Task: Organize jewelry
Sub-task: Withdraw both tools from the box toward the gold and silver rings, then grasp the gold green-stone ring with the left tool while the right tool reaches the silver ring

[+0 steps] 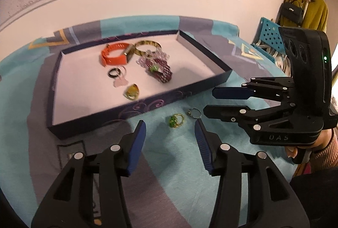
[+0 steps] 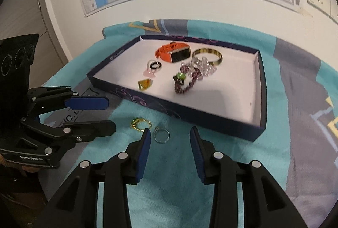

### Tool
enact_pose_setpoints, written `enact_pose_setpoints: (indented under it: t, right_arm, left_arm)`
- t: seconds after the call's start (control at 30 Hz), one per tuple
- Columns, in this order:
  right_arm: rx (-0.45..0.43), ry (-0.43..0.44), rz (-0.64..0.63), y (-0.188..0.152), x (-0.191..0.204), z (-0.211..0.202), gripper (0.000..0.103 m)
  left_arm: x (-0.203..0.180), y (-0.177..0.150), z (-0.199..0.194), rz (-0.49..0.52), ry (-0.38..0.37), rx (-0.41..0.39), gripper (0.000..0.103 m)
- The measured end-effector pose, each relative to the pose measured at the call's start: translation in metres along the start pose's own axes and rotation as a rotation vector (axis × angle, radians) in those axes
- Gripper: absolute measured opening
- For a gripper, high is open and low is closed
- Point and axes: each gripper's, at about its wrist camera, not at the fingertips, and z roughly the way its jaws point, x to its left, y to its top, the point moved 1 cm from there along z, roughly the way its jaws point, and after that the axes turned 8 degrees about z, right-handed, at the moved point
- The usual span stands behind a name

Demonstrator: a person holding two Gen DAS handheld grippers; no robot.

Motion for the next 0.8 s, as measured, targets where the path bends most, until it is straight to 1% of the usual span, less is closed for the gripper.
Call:
enact_pose_setpoints:
  t: [0.2,0.37,0.43,0.5,0.53,0.8]
  right_arm:
    - [0.011,0.004,0.025,-0.003,-0.005,0.004,0.037]
    - [0.013,0.009,0.022,-0.003,-0.004,0.003,0.038]
    - [0.013,0.014,0.021,-0.002,-0.004,0.003,0.039]
    - [0.014,0.016,0.021,-0.002,-0.004,0.003,0.039]
    - [0.014,0.018,0.02,-0.002,-0.004,0.003,0.039]
    - [0.026,0.024,-0.006,0.001,0.003,0.008,0.039]
  left_arm:
    - [-0.001,0.003,0.025,-0.003,0.004,0.063,0.039]
    - [-0.003,0.008,0.033,-0.003,0.01,0.079,0.032]
    - [-0.003,0.01,0.035,-0.005,0.007,0.082,0.025]
    - [-0.003,0.011,0.037,-0.003,0.009,0.088,0.015]
    - [-0.003,0.01,0.037,0.0,0.011,0.091,0.013]
    - [-0.007,0.007,0.031,0.017,0.006,0.086,0.011]
